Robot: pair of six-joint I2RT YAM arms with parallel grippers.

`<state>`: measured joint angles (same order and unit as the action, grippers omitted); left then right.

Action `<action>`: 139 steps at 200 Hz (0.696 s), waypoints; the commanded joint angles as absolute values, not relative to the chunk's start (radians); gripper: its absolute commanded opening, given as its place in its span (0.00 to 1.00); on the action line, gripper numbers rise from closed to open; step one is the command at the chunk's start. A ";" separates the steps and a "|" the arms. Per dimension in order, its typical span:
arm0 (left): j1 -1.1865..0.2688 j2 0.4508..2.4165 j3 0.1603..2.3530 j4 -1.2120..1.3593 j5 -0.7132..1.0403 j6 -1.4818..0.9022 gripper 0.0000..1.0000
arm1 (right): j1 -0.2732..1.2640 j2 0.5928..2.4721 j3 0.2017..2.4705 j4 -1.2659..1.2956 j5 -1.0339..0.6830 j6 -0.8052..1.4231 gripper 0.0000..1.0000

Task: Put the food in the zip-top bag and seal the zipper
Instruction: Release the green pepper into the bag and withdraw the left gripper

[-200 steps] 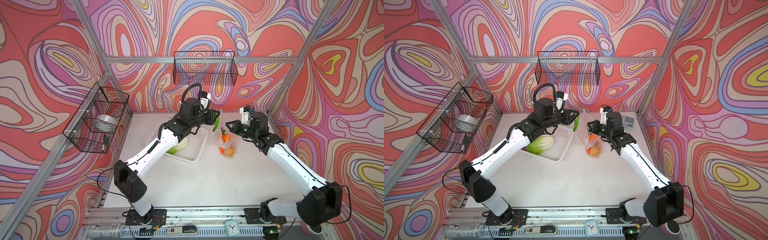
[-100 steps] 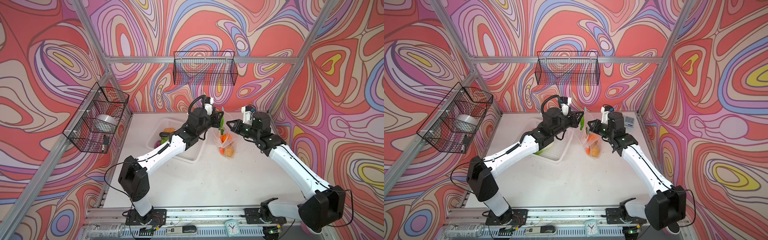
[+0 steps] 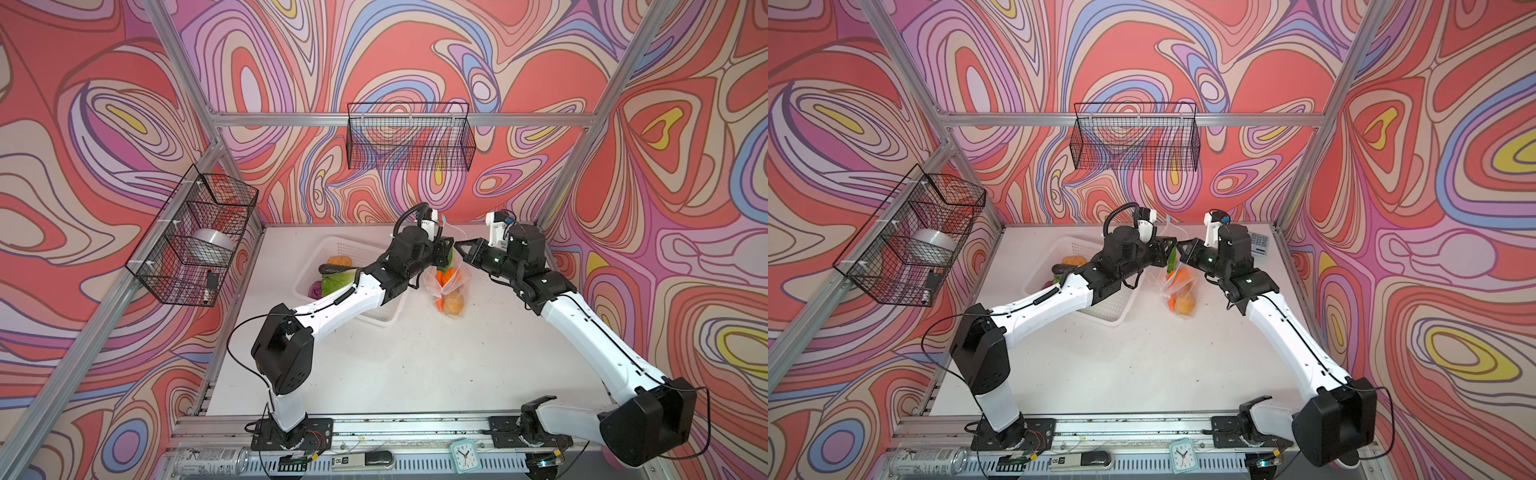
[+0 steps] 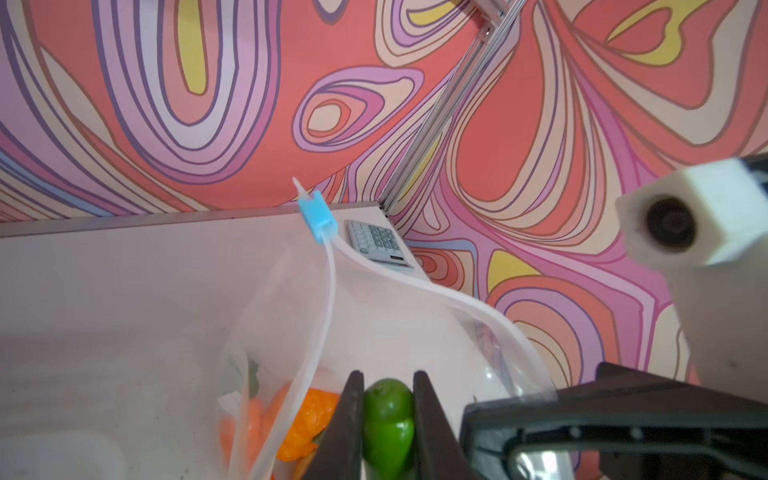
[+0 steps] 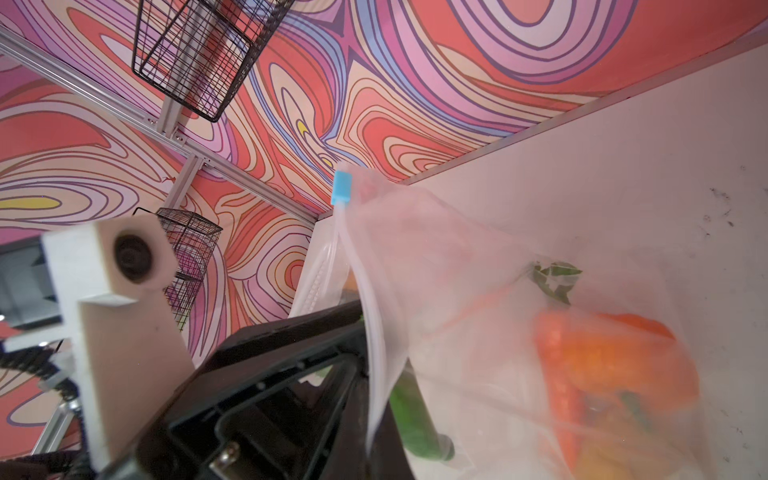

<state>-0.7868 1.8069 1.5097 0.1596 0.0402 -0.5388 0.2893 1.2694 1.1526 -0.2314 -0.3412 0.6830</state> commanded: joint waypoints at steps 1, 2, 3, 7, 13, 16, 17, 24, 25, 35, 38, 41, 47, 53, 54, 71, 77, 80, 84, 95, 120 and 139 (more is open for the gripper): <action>-0.792 1.831 1.554 0.089 0.048 -0.517 0.21 | 0.287 1.247 1.140 -0.206 -0.342 0.686 0.00; -0.793 1.832 1.555 0.088 0.048 -0.516 0.22 | 0.288 1.247 1.140 -0.207 -0.342 0.687 0.00; -0.793 1.833 1.556 0.086 0.048 -0.516 0.22 | 0.287 1.247 1.140 -0.208 -0.342 0.686 0.00; -0.792 1.833 1.560 0.079 0.051 -0.513 0.23 | 0.287 1.246 1.140 -0.208 -0.339 0.687 0.00; -0.793 1.837 1.564 0.072 0.055 -0.512 0.27 | 0.287 1.245 1.139 -0.208 -0.339 0.687 0.00; -0.793 1.838 1.566 0.069 0.058 -0.511 0.30 | 0.287 1.245 1.139 -0.207 -0.339 0.687 0.00; -0.793 1.838 1.568 0.067 0.059 -0.511 0.32 | 0.287 1.245 1.139 -0.207 -0.340 0.686 0.00; -0.793 1.839 1.574 0.058 0.059 -0.509 0.43 | 0.288 1.245 1.140 -0.208 -0.340 0.687 0.00; -0.793 1.839 1.575 0.058 0.060 -0.509 0.45 | 0.287 1.245 1.140 -0.207 -0.339 0.687 0.00; -0.793 1.841 1.581 0.048 0.060 -0.506 0.55 | 0.287 1.245 1.140 -0.207 -0.339 0.687 0.00; -0.792 1.841 1.584 0.046 0.061 -0.504 0.57 | 0.287 1.244 1.140 -0.207 -0.340 0.686 0.00; -0.793 1.840 1.586 0.044 0.060 -0.503 0.58 | 0.287 1.245 1.140 -0.208 -0.338 0.686 0.00; -0.793 1.838 1.589 0.041 0.061 -0.502 0.61 | 0.287 1.246 1.138 -0.208 -0.338 0.685 0.00; -0.794 1.836 1.590 0.039 0.059 -0.502 0.63 | 0.287 1.245 1.138 -0.207 -0.338 0.686 0.00; -0.793 1.835 1.591 0.039 0.059 -0.501 0.63 | 0.287 1.245 1.138 -0.208 -0.338 0.685 0.00; -0.792 1.827 1.593 0.035 0.058 -0.495 0.65 | 0.287 1.246 1.139 -0.211 -0.338 0.685 0.00; -0.793 1.823 1.595 0.034 0.059 -0.494 0.65 | 0.287 1.245 1.138 -0.213 -0.337 0.684 0.00; -0.793 1.821 1.594 0.035 0.059 -0.493 0.65 | 0.287 1.246 1.138 -0.213 -0.336 0.684 0.00; -0.793 1.817 1.597 0.034 0.059 -0.491 0.65 | 0.287 1.243 1.138 -0.213 -0.336 0.684 0.00; -0.793 1.804 1.603 0.026 0.060 -0.486 0.67 | 0.287 1.244 1.138 -0.215 -0.336 0.683 0.00; -0.793 1.767 1.641 -0.021 0.063 -0.457 0.74 | 0.287 1.242 1.134 -0.215 -0.333 0.679 0.00; -0.791 1.734 1.668 -0.071 0.049 -0.426 0.84 | 0.287 1.241 1.135 -0.214 -0.333 0.673 0.00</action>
